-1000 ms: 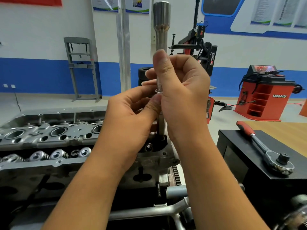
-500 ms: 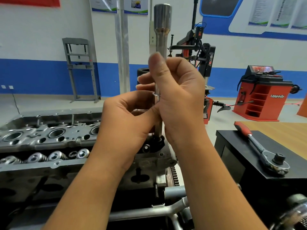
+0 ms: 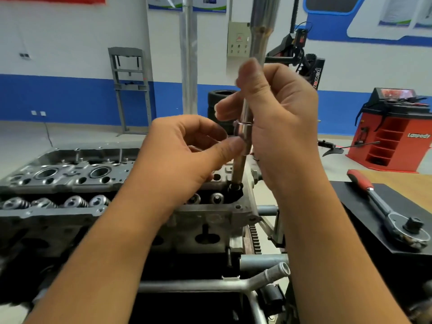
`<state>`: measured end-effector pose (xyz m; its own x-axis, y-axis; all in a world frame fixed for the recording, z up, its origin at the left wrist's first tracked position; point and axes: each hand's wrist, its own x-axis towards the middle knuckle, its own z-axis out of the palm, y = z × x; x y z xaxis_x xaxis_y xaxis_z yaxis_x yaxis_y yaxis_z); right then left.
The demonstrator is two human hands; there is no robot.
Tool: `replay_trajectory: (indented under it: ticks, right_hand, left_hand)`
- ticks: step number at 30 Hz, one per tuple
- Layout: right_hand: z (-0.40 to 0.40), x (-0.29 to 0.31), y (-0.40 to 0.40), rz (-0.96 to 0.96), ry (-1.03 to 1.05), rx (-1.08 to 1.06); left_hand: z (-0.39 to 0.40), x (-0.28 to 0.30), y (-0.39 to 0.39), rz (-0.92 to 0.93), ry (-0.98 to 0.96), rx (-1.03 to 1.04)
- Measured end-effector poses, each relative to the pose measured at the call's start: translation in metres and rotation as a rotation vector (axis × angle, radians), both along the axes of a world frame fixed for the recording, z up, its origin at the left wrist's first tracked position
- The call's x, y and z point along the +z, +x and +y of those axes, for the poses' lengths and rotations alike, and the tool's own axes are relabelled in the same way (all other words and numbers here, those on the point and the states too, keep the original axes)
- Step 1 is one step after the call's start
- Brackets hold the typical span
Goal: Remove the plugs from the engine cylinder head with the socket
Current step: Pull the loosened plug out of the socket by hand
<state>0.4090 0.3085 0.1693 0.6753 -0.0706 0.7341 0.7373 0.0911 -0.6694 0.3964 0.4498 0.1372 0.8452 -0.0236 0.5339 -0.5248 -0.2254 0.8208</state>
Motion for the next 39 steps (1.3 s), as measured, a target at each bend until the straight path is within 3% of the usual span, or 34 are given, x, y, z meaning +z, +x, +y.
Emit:
replay_trajectory:
  ticks: [5,11,14,21,28,39]
  right_hand:
    - [0.000,0.001,-0.004,0.036,-0.044,0.057]
    - [0.004,0.008,-0.010,0.015,0.157,0.205]
    - [0.001,0.012,-0.012,-0.017,0.227,0.157]
    - [-0.007,0.013,-0.010,0.078,0.365,-0.033]
    - [-0.008,0.010,-0.001,0.241,0.454,-0.073]
    - [-0.010,0.010,0.002,0.294,0.486,-0.092]
  left_hand:
    - [0.022,0.001,0.001,0.073,0.231,0.077]
    - [0.010,-0.006,-0.005,0.115,0.449,-0.005]
    - [0.004,-0.007,-0.006,0.101,0.542,0.022]
    - [-0.014,-0.006,-0.012,0.119,0.486,0.215]
    - [-0.015,-0.005,-0.012,0.100,0.522,0.172]
    - [-0.016,0.000,-0.010,0.126,0.716,0.119]
